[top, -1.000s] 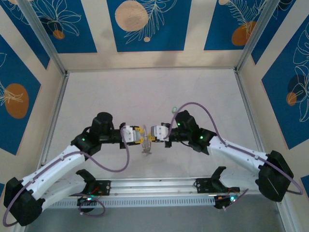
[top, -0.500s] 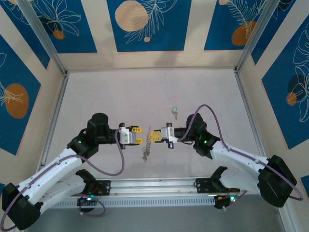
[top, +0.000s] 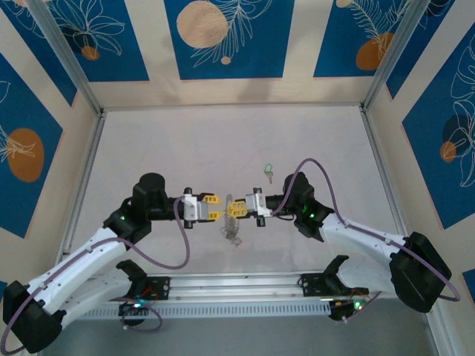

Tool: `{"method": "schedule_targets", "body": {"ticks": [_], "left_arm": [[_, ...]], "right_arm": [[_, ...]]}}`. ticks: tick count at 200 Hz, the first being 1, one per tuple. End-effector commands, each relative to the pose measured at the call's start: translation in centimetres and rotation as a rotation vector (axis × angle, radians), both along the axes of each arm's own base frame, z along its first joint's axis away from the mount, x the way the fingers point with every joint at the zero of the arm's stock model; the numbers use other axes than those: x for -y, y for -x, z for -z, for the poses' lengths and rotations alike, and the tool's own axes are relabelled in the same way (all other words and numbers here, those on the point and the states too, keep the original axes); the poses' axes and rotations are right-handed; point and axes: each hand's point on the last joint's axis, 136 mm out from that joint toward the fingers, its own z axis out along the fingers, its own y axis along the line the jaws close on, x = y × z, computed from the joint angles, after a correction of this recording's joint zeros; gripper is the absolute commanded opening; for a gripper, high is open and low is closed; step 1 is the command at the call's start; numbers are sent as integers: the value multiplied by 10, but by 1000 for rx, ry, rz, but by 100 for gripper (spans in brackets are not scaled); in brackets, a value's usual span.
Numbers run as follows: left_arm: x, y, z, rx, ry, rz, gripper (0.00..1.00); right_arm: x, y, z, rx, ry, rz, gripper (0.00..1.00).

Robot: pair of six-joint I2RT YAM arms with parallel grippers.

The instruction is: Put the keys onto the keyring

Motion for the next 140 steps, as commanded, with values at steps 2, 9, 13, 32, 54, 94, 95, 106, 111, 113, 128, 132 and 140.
{"method": "schedule_targets", "body": {"ticks": [2, 9, 13, 32, 54, 94, 95, 106, 111, 113, 128, 132, 140], "left_arm": [[5, 8, -4, -1, 26, 46, 27], [5, 7, -1, -3, 19, 44, 27], [5, 7, 0, -5, 15, 46, 27], [6, 6, 3, -9, 6, 41, 27], [7, 6, 6, -16, -2, 52, 27], [7, 4, 9, -11, -15, 42, 11], [6, 4, 9, -11, -16, 41, 11], [5, 4, 8, -1, -24, 36, 0], [5, 3, 9, 2, -31, 31, 0], [5, 3, 8, 3, -34, 30, 0], [1, 0, 10, 11, -55, -2, 0], [1, -2, 11, 14, -60, -13, 0], [-1, -5, 12, 23, -74, -39, 0]], "right_arm": [[-4, -1, -26, 41, -55, -20, 0], [-5, 0, -26, 38, -56, -19, 0], [-5, 0, -26, 39, -57, -19, 0], [-7, -2, -24, 40, -50, -15, 0], [-8, -4, -25, 37, -48, -2, 0], [-13, -5, -22, 40, -31, -4, 0], [-13, -5, -22, 42, -32, -5, 0], [-14, -6, -20, 43, -30, 0, 0], [-14, -6, -20, 45, -28, 2, 0], [-14, -7, -19, 47, -27, 4, 0], [-14, -11, -15, 56, -11, 27, 0], [-14, -12, -14, 56, -5, 36, 0], [-14, -16, -12, 56, 9, 63, 8]]}}
